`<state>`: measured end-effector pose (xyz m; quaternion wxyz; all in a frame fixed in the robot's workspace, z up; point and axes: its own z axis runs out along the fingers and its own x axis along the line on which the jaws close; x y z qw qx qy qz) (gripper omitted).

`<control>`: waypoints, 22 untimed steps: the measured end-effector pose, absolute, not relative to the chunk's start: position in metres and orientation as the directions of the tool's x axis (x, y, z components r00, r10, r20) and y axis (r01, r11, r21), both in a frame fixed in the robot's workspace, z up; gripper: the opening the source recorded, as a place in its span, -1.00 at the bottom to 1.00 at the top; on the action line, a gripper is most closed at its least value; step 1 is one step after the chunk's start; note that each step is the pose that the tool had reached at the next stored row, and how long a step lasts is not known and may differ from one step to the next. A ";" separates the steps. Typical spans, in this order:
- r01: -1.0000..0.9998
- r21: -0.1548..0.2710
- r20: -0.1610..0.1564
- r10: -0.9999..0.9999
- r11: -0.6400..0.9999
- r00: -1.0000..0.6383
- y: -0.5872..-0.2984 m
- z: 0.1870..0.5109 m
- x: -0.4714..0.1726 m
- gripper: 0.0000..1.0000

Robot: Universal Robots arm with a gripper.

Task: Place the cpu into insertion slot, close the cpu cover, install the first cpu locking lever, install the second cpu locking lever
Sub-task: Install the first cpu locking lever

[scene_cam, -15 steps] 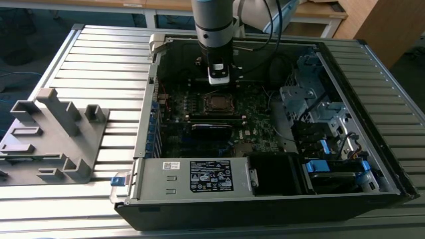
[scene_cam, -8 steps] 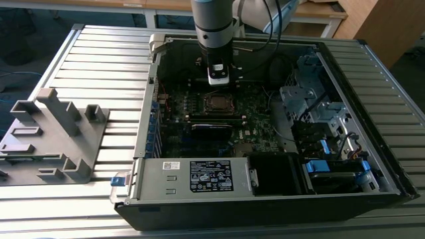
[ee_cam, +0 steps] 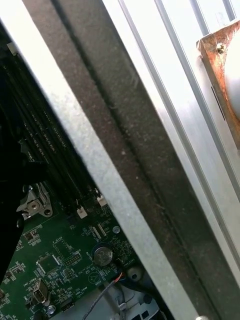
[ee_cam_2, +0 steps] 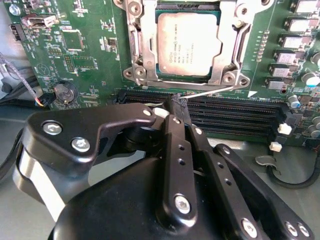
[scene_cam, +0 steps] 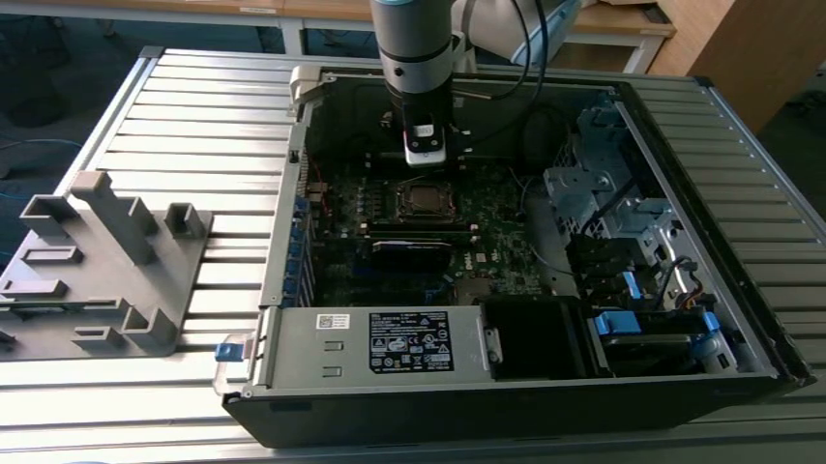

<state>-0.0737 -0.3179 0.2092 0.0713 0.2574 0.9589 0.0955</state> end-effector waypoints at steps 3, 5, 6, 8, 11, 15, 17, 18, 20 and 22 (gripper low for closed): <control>0.480 0.220 -0.088 0.507 0.849 -0.857 -0.318 0.209 -0.074 -0.79; 0.480 0.220 -0.088 0.507 0.849 -0.857 -0.318 0.209 -0.074 -0.79; 0.480 0.220 -0.088 0.507 0.849 -0.857 -0.318 0.209 -0.074 -0.79; 0.480 0.220 -0.088 0.507 0.849 -0.857 -0.318 0.209 -0.074 -0.79; 0.480 0.220 -0.088 0.507 0.849 -0.857 -0.318 0.208 -0.074 -0.79; 0.480 0.220 -0.088 0.507 0.849 -0.857 -0.318 0.208 -0.074 -0.79; 0.480 0.220 -0.088 0.507 0.849 -0.857 -0.318 0.208 -0.074 -0.79; 0.480 0.220 -0.088 0.507 0.849 -0.857 -0.318 0.208 -0.074 -0.79; 0.480 0.220 -0.088 0.507 0.849 -0.857 -0.317 0.207 -0.074 -0.79; 0.480 0.220 -0.088 0.507 0.849 -0.857 -0.317 0.207 -0.073 -0.79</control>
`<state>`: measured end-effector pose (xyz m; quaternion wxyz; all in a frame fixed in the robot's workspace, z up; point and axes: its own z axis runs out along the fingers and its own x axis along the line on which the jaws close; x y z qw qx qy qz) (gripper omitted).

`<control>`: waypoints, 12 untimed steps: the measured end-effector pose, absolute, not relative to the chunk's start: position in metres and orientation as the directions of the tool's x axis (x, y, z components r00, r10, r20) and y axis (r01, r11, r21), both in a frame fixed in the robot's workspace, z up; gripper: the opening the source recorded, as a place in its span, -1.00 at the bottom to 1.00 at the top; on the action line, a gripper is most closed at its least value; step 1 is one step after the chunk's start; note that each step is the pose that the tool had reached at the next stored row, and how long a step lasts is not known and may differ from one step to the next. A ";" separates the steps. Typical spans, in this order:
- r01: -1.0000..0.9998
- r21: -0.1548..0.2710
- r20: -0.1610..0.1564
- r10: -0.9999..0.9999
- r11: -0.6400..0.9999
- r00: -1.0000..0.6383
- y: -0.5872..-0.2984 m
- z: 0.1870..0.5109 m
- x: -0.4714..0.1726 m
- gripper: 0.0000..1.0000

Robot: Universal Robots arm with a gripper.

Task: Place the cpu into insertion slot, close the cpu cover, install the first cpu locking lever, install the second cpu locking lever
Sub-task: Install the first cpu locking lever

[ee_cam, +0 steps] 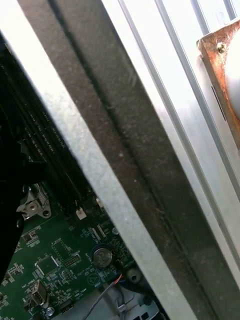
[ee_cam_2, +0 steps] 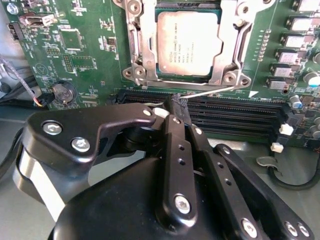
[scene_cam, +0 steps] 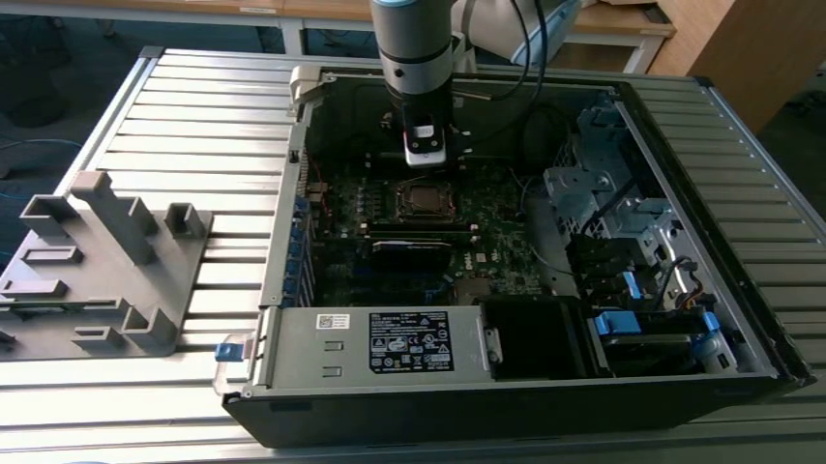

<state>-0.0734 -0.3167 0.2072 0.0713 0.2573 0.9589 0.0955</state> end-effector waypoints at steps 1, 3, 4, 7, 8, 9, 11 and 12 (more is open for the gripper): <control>0.480 0.220 -0.088 0.507 0.849 -0.857 -0.316 0.207 -0.073 -0.79; 0.480 0.220 -0.087 0.507 0.849 -0.857 -0.316 0.207 -0.073 -0.79; 0.480 0.220 -0.088 0.507 0.849 -0.857 -0.316 0.206 -0.073 -0.79; 0.480 0.220 -0.088 0.507 0.849 -0.857 -0.316 0.205 -0.072 -0.79; 0.480 0.220 -0.088 0.507 0.849 -0.857 -0.316 0.205 -0.071 -0.79; 0.480 0.220 -0.087 0.507 0.849 -0.857 -0.316 0.205 -0.071 -0.79; 0.480 0.220 -0.088 0.507 0.849 -0.857 -0.316 0.204 -0.070 -0.79; 0.480 0.220 -0.088 0.507 0.849 -0.857 -0.316 0.204 -0.069 -0.79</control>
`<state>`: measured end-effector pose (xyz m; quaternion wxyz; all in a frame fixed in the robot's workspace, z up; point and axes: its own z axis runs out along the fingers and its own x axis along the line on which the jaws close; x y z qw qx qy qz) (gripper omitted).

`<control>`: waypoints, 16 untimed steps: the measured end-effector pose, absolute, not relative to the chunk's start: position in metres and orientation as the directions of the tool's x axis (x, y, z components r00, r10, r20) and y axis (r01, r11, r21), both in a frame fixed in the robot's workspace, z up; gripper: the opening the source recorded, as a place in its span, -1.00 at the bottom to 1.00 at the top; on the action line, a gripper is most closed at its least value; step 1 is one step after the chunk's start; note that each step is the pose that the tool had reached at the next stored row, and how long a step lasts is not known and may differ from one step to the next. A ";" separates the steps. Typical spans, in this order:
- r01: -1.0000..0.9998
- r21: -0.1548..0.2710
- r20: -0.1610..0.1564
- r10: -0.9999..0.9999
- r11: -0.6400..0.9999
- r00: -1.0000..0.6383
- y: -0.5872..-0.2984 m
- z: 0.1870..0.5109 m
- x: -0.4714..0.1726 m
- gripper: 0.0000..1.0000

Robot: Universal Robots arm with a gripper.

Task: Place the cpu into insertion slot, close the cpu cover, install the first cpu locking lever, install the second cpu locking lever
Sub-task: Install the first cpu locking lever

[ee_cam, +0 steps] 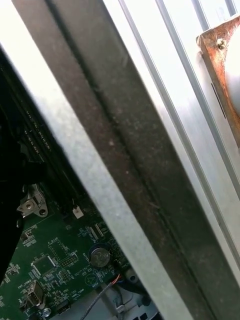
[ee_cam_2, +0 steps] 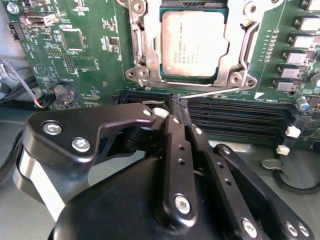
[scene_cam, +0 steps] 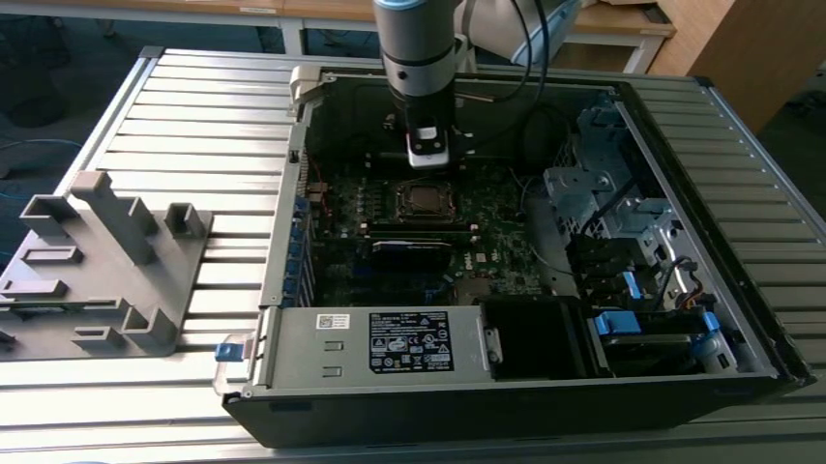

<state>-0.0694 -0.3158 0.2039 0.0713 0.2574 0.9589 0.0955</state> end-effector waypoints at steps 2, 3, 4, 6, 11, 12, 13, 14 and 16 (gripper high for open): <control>0.480 0.220 -0.088 0.507 0.849 -0.857 -0.315 0.204 -0.069 -0.79; 0.480 0.220 -0.088 0.507 0.849 -0.857 -0.315 0.204 -0.069 -0.79; 0.480 0.220 -0.088 0.507 0.849 -0.857 -0.315 0.203 -0.069 -0.79; 0.480 0.220 -0.088 0.507 0.849 -0.857 -0.314 0.203 -0.069 -0.79; 0.480 0.220 -0.087 0.507 0.849 -0.857 -0.313 0.202 -0.069 -0.79; 0.480 0.220 -0.088 0.507 0.849 -0.857 -0.313 0.202 -0.069 -0.79; 0.480 0.220 -0.088 0.507 0.849 -0.857 -0.313 0.201 -0.068 -0.79; 0.480 0.220 -0.088 0.507 0.849 -0.857 -0.313 0.201 -0.068 -0.79; 0.480 0.220 -0.088 0.507 0.849 -0.857 -0.313 0.200 -0.067 -0.79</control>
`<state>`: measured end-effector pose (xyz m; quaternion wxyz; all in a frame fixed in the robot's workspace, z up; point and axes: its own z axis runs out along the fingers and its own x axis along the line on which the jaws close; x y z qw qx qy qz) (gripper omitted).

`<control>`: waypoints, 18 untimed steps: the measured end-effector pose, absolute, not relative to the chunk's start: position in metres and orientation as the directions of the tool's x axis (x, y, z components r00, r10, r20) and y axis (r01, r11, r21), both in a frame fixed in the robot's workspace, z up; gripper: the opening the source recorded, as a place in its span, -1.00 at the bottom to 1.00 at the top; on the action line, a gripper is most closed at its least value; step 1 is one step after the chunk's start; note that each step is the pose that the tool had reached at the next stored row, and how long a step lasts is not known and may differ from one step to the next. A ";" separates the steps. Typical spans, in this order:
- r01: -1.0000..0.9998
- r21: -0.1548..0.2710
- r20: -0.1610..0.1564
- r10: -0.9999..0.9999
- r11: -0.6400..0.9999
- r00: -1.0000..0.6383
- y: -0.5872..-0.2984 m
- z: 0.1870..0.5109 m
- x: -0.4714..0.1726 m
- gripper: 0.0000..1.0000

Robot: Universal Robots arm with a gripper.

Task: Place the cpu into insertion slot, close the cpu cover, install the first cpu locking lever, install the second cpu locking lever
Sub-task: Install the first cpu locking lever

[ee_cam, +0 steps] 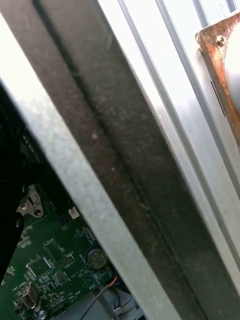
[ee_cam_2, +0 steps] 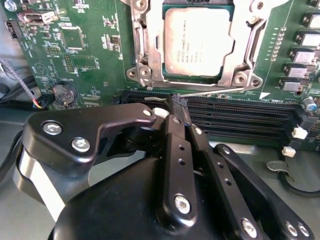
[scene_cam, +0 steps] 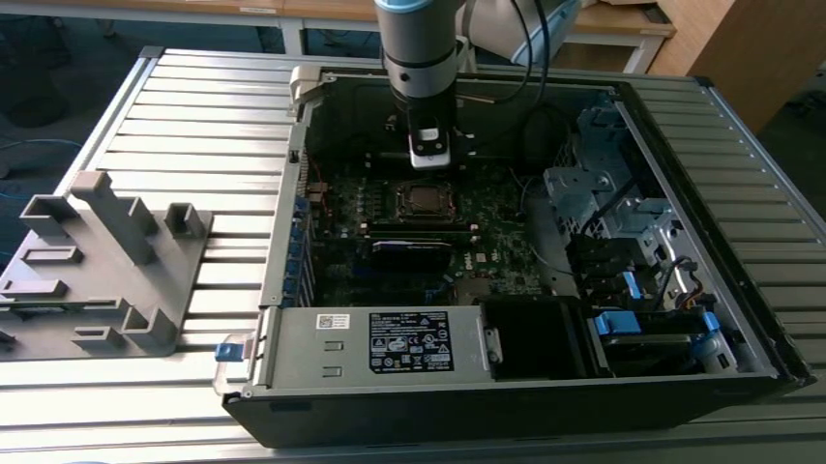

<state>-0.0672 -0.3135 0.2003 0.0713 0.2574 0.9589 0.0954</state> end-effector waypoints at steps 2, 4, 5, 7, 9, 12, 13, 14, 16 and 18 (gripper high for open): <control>0.480 0.219 -0.088 0.507 0.849 -0.857 -0.314 0.200 -0.067 -0.79; 0.480 0.220 -0.088 0.507 0.849 -0.857 -0.314 0.200 -0.067 -0.79; 0.480 0.220 -0.088 0.507 0.849 -0.857 -0.314 0.200 -0.067 -0.79; 0.480 0.219 -0.088 0.507 0.849 -0.857 -0.313 0.200 -0.066 -0.79; 0.480 0.219 -0.088 0.507 0.850 -0.857 -0.313 0.200 -0.064 -0.79; 0.480 0.218 -0.089 0.507 0.850 -0.857 -0.314 0.200 -0.062 -0.79; 0.480 0.218 -0.089 0.507 0.850 -0.857 -0.314 0.200 -0.062 -0.79; 0.480 0.217 -0.089 0.507 0.850 -0.857 -0.313 0.200 -0.062 -0.79; 0.480 0.214 -0.091 0.507 0.851 -0.857 -0.313 0.199 -0.062 -0.79; 0.480 0.209 -0.094 0.506 0.852 -0.857 -0.314 0.199 -0.062 -0.79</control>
